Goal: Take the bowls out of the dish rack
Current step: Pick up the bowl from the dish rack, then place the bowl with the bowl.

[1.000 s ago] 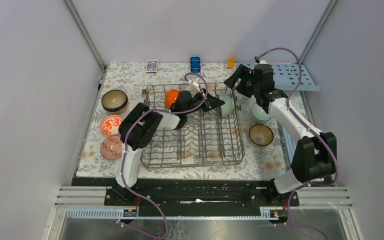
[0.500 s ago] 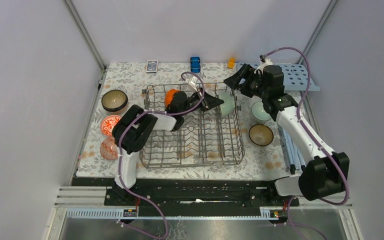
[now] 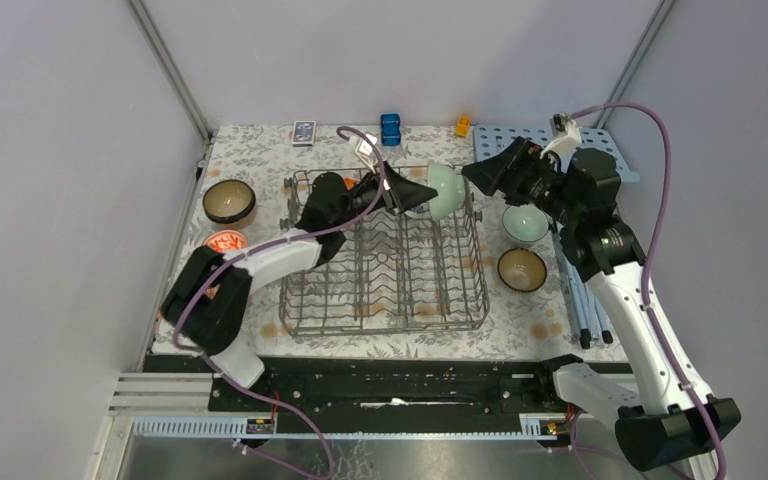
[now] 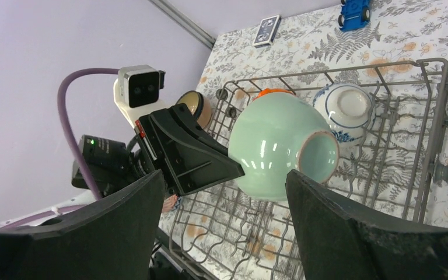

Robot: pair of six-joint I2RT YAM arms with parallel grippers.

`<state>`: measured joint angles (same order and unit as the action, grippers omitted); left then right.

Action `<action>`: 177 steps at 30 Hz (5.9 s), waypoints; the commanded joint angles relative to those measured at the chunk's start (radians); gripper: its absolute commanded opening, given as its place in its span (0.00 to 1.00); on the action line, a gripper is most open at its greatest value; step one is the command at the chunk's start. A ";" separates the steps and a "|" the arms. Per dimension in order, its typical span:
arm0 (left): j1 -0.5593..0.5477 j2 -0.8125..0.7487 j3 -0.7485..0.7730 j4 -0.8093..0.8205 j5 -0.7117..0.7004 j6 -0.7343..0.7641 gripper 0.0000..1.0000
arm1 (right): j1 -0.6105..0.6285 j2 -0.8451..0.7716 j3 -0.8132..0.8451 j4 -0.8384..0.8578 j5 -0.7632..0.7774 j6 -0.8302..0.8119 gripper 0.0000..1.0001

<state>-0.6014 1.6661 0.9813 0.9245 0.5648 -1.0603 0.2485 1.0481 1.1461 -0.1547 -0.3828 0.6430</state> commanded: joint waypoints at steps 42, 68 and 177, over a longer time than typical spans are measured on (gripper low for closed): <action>-1.059 -0.611 -0.046 -1.433 -1.154 1.869 0.00 | 0.816 0.303 0.525 -0.966 0.650 -0.337 0.64; -1.152 -0.630 -0.059 -1.439 -1.218 1.853 0.00 | 0.923 0.394 0.445 -0.909 0.799 -0.312 0.39; -0.362 -0.353 0.166 -1.398 -0.827 0.091 0.38 | 0.631 0.047 0.005 -0.469 0.828 0.117 0.00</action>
<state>-0.9688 1.3094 1.1427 -0.5034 -0.2619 -0.9901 0.8864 1.1103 1.1015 -0.6964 0.4465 0.7403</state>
